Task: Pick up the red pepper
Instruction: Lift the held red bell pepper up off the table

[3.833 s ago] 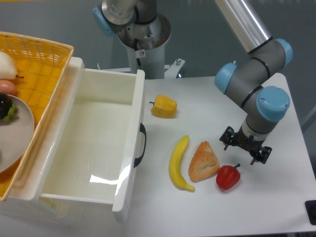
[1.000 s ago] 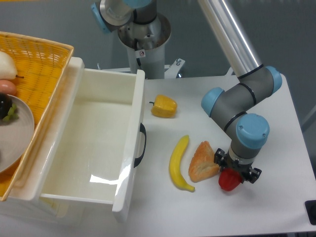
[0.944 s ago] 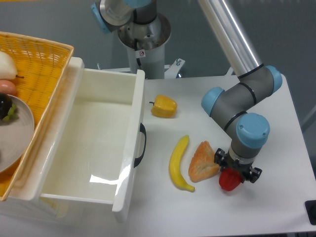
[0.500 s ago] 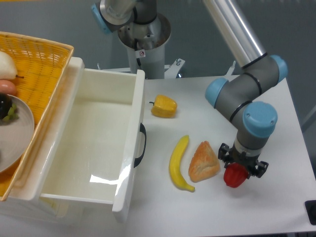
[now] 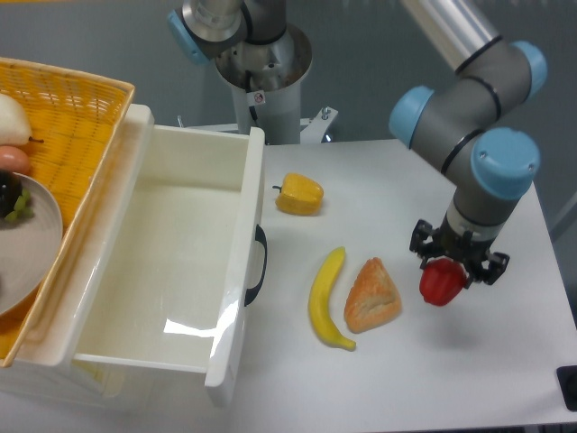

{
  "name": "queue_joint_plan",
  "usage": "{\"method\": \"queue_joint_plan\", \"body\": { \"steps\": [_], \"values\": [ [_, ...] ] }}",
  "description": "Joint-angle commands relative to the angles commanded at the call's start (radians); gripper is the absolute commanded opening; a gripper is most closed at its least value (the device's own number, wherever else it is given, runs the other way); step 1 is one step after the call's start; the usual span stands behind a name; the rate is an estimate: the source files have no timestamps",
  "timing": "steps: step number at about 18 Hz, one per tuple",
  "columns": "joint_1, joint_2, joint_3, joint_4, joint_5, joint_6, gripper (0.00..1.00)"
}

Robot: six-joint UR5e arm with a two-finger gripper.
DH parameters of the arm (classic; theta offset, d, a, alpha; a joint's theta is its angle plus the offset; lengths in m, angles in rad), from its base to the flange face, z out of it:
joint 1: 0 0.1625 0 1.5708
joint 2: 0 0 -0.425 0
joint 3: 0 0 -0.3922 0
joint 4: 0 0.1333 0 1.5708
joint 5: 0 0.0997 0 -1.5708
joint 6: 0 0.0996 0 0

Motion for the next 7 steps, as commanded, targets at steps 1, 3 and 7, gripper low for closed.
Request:
{"method": "queue_joint_plan", "body": {
  "steps": [1,3,7],
  "values": [
    [0.002,0.003,0.005,-0.009,0.023,0.005,0.25],
    [0.003,0.006,0.011,-0.012,0.04,0.011,0.25],
    [0.006,0.005,0.02,-0.022,0.042,0.012,0.25]
  ]
}}
